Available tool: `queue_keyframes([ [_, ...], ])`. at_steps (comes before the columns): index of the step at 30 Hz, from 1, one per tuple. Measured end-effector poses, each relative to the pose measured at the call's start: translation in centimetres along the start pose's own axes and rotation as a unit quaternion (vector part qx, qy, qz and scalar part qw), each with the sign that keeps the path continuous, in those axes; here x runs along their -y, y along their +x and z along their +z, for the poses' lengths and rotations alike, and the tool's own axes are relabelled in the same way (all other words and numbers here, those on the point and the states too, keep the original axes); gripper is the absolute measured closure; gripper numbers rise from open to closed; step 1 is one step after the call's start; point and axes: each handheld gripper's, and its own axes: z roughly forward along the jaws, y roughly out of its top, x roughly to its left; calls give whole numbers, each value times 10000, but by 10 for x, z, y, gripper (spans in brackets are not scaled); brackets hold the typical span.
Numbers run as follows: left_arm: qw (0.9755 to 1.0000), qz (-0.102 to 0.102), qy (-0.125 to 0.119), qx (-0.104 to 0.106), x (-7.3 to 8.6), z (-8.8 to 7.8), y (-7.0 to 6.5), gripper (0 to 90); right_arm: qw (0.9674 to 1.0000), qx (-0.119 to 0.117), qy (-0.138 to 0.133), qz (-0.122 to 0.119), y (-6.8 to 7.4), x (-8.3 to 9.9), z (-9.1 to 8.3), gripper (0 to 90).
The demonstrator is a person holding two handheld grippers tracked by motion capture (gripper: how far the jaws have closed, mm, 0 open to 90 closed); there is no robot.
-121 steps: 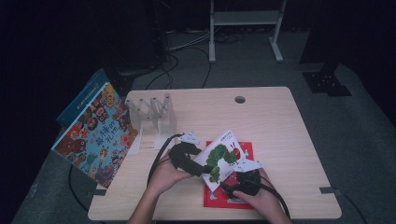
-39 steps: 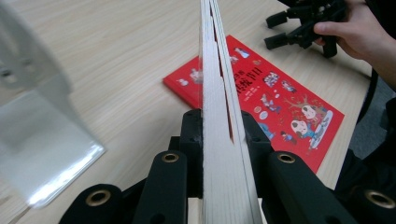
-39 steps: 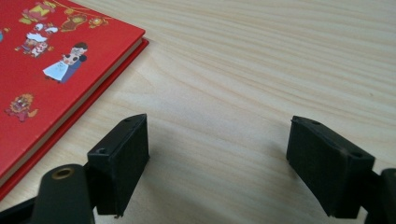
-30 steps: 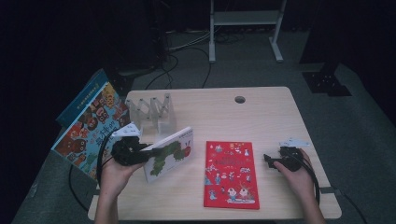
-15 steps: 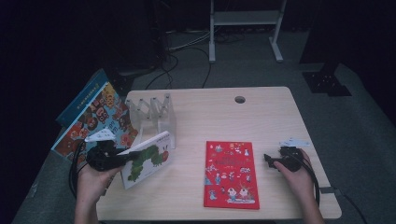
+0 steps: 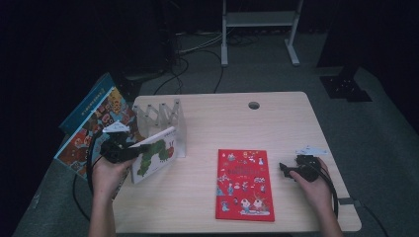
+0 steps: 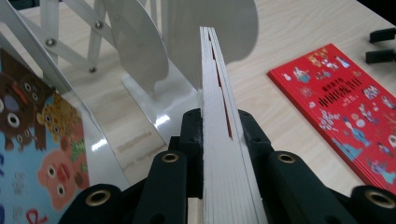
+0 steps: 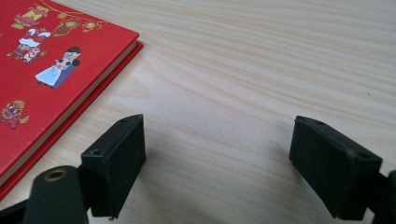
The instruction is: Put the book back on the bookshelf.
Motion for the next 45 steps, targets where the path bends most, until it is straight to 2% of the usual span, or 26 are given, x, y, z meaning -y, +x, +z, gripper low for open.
queue_keyframes([
  [5, 9999, -21, -39, -157, -12, 12, 7, 752, 10000, -1, -1, 0, 0, 0, 0, 177],
  [9, 9997, -90, -125, -171, -20, 20, 13, 752, 10000, 0, -5, -8, 0, 0, 0, 177],
  [13, 9997, -79, -170, -182, -25, 26, 15, 752, 10000, 0, -6, -8, 0, 0, 0, 177],
  [17, 9996, -62, -226, -182, -33, 39, 15, 752, 10000, -3, 2, 7, 0, 0, 0, 177],
  [19, 9994, -28, -229, -272, -34, 44, 16, 752, 10000, -4, 5, 6, 0, 0, 0, 177],
  [23, 9992, -69, -259, -293, -33, 52, 18, 751, 10000, -4, 7, 2, 0, 0, 0, 177],
  [26, 9992, -43, -188, -341, -32, 58, 17, 751, 10000, -4, 6, 9, 0, 0, 0, 177],
  [33, 9989, 25, -206, -428, -27, 59, 12, 749, 10000, 22, 2, 13, 2, -2, 2, 178],
  [36, 9989, -18, -222, -410, -22, 60, 12, 749, 10000, 35, 3, 32, 3, -2, 2, 178],
  [41, 9990, -10, -147, -421, -18, 62, 12, 749, 10000, 37, 2, 34, 3, -2, 2, 178],
  [45, 9990, 18, 23, -436, -13, 71, 12, 746, 10000, 38, 3, 34, 3, -2, 2, 178],
])
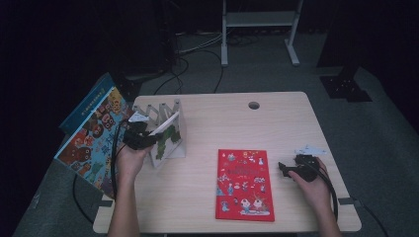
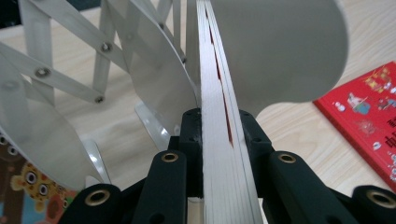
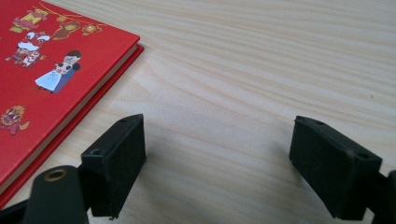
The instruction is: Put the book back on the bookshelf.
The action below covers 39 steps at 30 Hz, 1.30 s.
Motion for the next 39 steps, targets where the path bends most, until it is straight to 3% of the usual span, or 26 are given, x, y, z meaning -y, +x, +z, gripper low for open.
queue_keyframes([
  [7, 9999, 9, 140, -3, 3, 4, 0, 747, 10000, 0, -1, 0, 0, 0, 0, 178],
  [9, 9995, 30, 302, -22, 7, 7, 0, 747, 10000, -1, -1, 0, 0, 0, 0, 178],
  [17, 9995, 49, 306, -10, 12, 10, 1, 741, 10000, -1, 0, 1, 0, 0, 0, 177],
  [21, 9991, 66, 420, 12, 14, 10, 0, 656, 10000, 0, 0, 1, 0, 0, 0, 178],
  [29, 9986, 244, 478, -5, 16, -10, -4, 494, 10000, -1, 0, 0, 0, 0, 0, 178],
  [33, 9981, 371, 490, 63, 24, -22, -6, 485, 10000, -1, 0, -1, 0, 0, 0, 177],
  [39, 9982, 215, 533, 191, 36, -29, 0, 522, 10000, -1, -1, 1, 0, 0, 0, 178],
])
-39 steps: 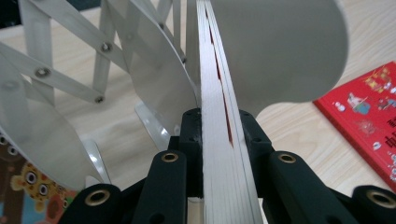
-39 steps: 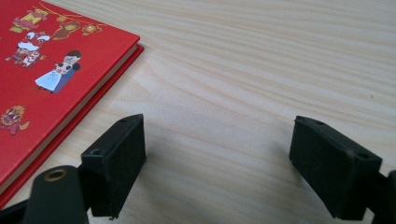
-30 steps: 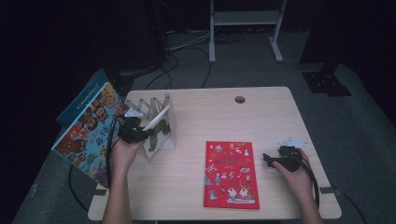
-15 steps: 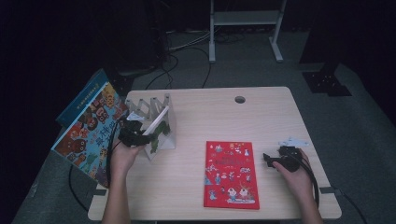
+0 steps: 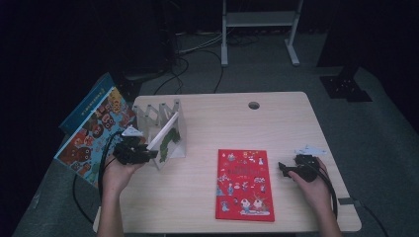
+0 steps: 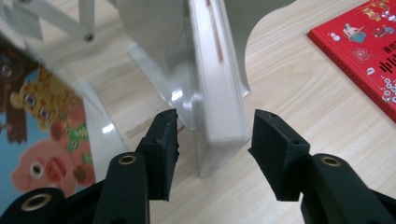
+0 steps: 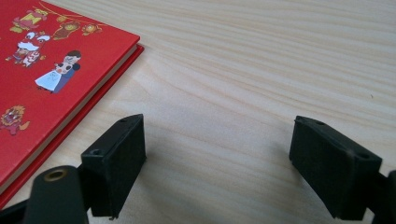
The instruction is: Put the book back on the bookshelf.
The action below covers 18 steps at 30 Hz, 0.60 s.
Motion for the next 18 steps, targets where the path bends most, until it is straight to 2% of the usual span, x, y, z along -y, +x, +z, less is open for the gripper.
queue_keyframes([
  [6, 9995, 86, 261, 136, 4, 6, -1, 628, 10000, 0, 1, 1, 0, 0, 0, 178],
  [9, 9995, 48, 274, 166, 4, 11, -4, 690, 10000, 0, 0, -1, 0, 0, 0, 177],
  [11, 9994, 83, 277, 215, 3, 12, -4, 687, 10000, 0, 0, 0, 0, 0, 0, 178],
  [12, 9992, 170, 278, 213, 1, 13, -7, 686, 10000, 0, 0, 0, 0, 0, 0, 178],
  [15, 9992, 147, 274, 253, 0, 15, -9, 679, 10000, 0, 0, 0, 0, 0, 0, 178],
  [18, 9990, 214, 233, 301, -4, 20, -14, 675, 10000, 0, 0, 0, 0, 0, 0, 178],
])
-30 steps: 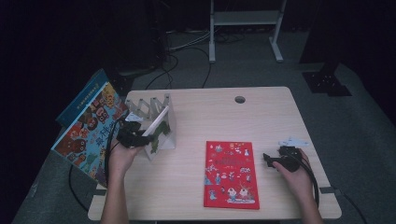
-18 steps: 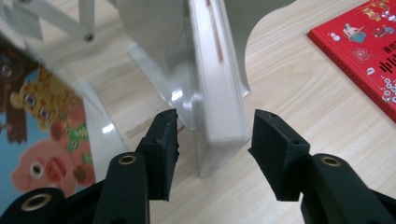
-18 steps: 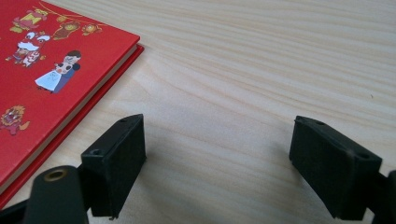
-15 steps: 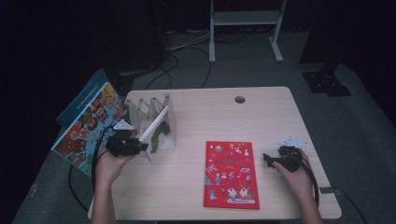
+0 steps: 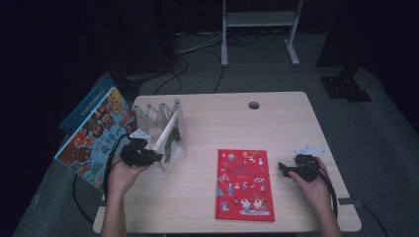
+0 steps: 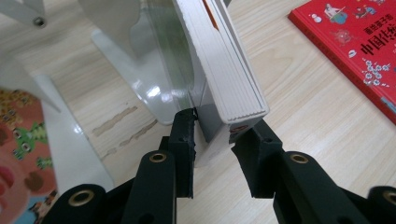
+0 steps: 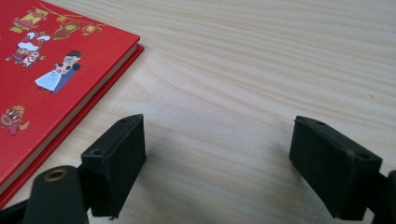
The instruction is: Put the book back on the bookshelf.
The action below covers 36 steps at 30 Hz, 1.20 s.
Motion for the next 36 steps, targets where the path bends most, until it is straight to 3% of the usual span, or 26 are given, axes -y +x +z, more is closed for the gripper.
queue_keyframes([
  [5, 9999, 27, -79, 89, -6, 9, -8, 651, 10000, 0, 1, 0, 0, 0, 0, 178],
  [11, 9998, -86, -152, 100, -12, 17, -16, 634, 10000, 0, 0, 0, 0, 0, 0, 178],
  [20, 9995, 165, -244, 67, -24, 33, -37, 567, 10000, 0, 0, 0, 0, 0, 0, 178],
  [27, 9996, 183, -209, 45, -24, 34, -38, 548, 10000, 0, 1, 0, 0, 0, 0, 177],
  [35, 9988, 432, -197, 107, -20, 32, -43, 396, 10000, -10, 2, -9, 0, 0, 0, 178],
  [36, 9983, 540, -187, 99, -17, 31, -48, 365, 10000, -39, -8, -37, 0, 0, 0, 195],
])
